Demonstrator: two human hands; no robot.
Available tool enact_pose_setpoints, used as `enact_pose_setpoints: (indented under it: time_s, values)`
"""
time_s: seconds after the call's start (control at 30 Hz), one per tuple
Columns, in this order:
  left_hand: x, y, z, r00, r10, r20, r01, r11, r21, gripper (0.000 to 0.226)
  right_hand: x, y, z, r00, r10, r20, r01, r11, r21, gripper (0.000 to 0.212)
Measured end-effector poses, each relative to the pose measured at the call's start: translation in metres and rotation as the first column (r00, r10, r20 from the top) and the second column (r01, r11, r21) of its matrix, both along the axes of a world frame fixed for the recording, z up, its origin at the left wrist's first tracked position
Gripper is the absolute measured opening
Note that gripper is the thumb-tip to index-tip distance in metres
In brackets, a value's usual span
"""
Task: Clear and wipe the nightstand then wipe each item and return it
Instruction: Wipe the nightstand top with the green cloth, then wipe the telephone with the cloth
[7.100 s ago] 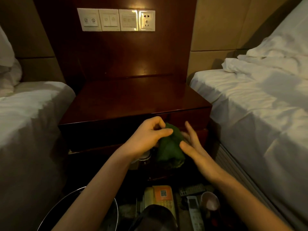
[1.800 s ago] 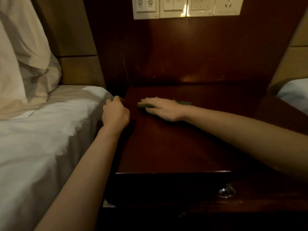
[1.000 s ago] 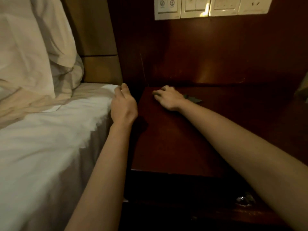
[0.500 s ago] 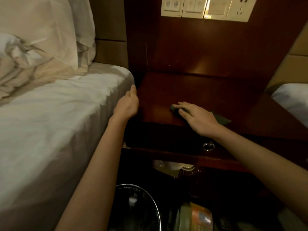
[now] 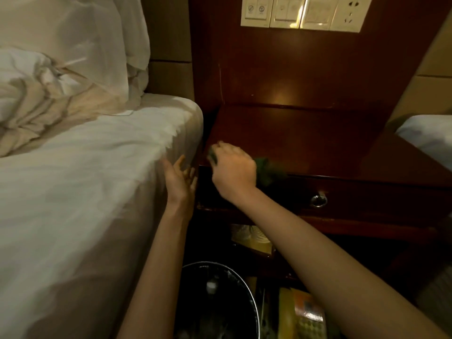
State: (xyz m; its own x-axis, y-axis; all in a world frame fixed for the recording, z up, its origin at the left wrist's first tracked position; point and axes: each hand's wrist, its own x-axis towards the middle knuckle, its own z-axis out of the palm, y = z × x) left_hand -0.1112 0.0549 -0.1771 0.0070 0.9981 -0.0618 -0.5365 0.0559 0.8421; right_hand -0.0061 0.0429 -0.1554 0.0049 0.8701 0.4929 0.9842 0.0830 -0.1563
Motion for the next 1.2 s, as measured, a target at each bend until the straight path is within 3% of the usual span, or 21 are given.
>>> enact_pose_setpoints:
  time_s: [0.07,0.13,0.2,0.23,0.3,0.37,0.43,0.53,0.6,0.67,0.73,0.83,0.9,0.93,1.0,1.07,1.1,1.2]
  values:
    - [-0.006,-0.006,-0.007,1.000,0.005,0.029,-0.005,1.000,0.019,0.069,-0.009,0.001,0.003,0.954,0.282,0.101,-0.283,0.959,-0.008,0.044]
    - [-0.013,-0.014,-0.018,0.998,0.005,0.060,-0.006,1.000,0.009,0.068,-0.013,-0.007,-0.005,0.832,0.517,0.200,-0.501,0.856,-0.127,0.039]
    - [-0.018,-0.024,-0.032,0.996,0.082,-0.020,-0.083,0.995,-0.059,0.066,-0.012,-0.027,-0.031,0.807,0.580,0.111,-0.518,0.785,-0.340,0.035]
    - [-0.020,-0.030,-0.039,0.990,0.128,-0.065,-0.133,0.987,-0.094,0.064,-0.007,-0.040,-0.048,0.841,0.540,-0.015,-0.501,0.768,-0.400,0.034]
    - [-0.021,-0.042,-0.053,0.976,0.187,-0.110,-0.198,0.975,-0.098,0.053,0.013,-0.068,-0.071,0.877,0.362,-0.317,-0.461,0.820,-0.340,0.027]
    - [-0.019,-0.053,-0.063,0.957,0.181,-0.225,-0.193,0.981,-0.031,0.034,0.041,-0.096,-0.077,0.822,0.195,-0.535,-0.373,0.895,-0.247,0.018]
    - [-0.005,-0.071,-0.070,0.926,0.088,-0.367,-0.088,0.996,0.016,0.026,0.068,-0.121,-0.075,0.777,0.074,-0.625,-0.291,0.923,-0.252,0.015]
    - [0.028,-0.116,-0.076,0.848,-0.155,-0.506,0.203,0.978,0.040,0.025,0.104,-0.159,-0.086,0.743,-0.097,-0.662,-0.225,0.896,-0.384,0.018]
    - [0.051,-0.150,-0.089,0.773,-0.349,-0.530,0.415,0.910,0.006,0.024,0.124,-0.190,-0.101,0.741,-0.213,-0.636,-0.134,0.882,-0.452,0.017]
    - [0.070,-0.179,-0.109,0.635,-0.535,-0.557,0.589,0.802,-0.100,0.021,0.140,-0.225,-0.122,0.740,-0.327,-0.587,-0.027,0.859,-0.512,0.022]
    - [0.084,-0.203,-0.144,0.449,-0.740,-0.500,0.714,0.634,-0.297,0.018,0.154,-0.264,-0.153,0.734,-0.428,-0.528,0.042,0.804,-0.593,0.027]
    - [0.091,-0.229,-0.211,0.221,-0.885,-0.409,0.720,0.431,-0.544,0.017,0.168,-0.319,-0.202,0.666,-0.574,-0.477,0.020,0.652,-0.758,0.022]
    - [0.089,-0.243,-0.257,0.065,-0.847,-0.528,0.689,0.421,-0.590,0.019,0.174,-0.347,-0.224,0.546,-0.681,-0.488,-0.041,0.560,-0.828,0.023]
    - [0.087,-0.249,-0.273,0.038,-0.812,-0.583,0.677,0.450,-0.583,0.021,0.176,-0.357,-0.233,0.459,-0.737,-0.497,-0.062,0.531,-0.845,0.025]
    - [0.081,-0.252,-0.316,0.090,-0.769,-0.633,0.647,0.528,-0.550,0.028,0.178,-0.371,-0.254,0.234,-0.826,-0.512,-0.067,0.512,-0.856,0.036]
    - [0.080,-0.239,-0.381,0.119,-0.675,-0.729,0.535,0.662,-0.526,0.044,0.176,-0.374,-0.279,-0.030,-0.852,-0.522,-0.041,0.523,-0.851,0.048]
    - [0.081,-0.231,-0.407,0.142,-0.649,-0.747,0.492,0.701,-0.516,0.051,0.174,-0.373,-0.291,-0.107,-0.851,-0.515,-0.012,0.519,-0.855,0.053]
    - [0.095,-0.219,-0.415,0.218,-0.628,-0.747,0.431,0.749,-0.504,0.054,0.165,-0.362,-0.322,-0.152,-0.865,-0.479,0.102,0.468,-0.878,0.060]
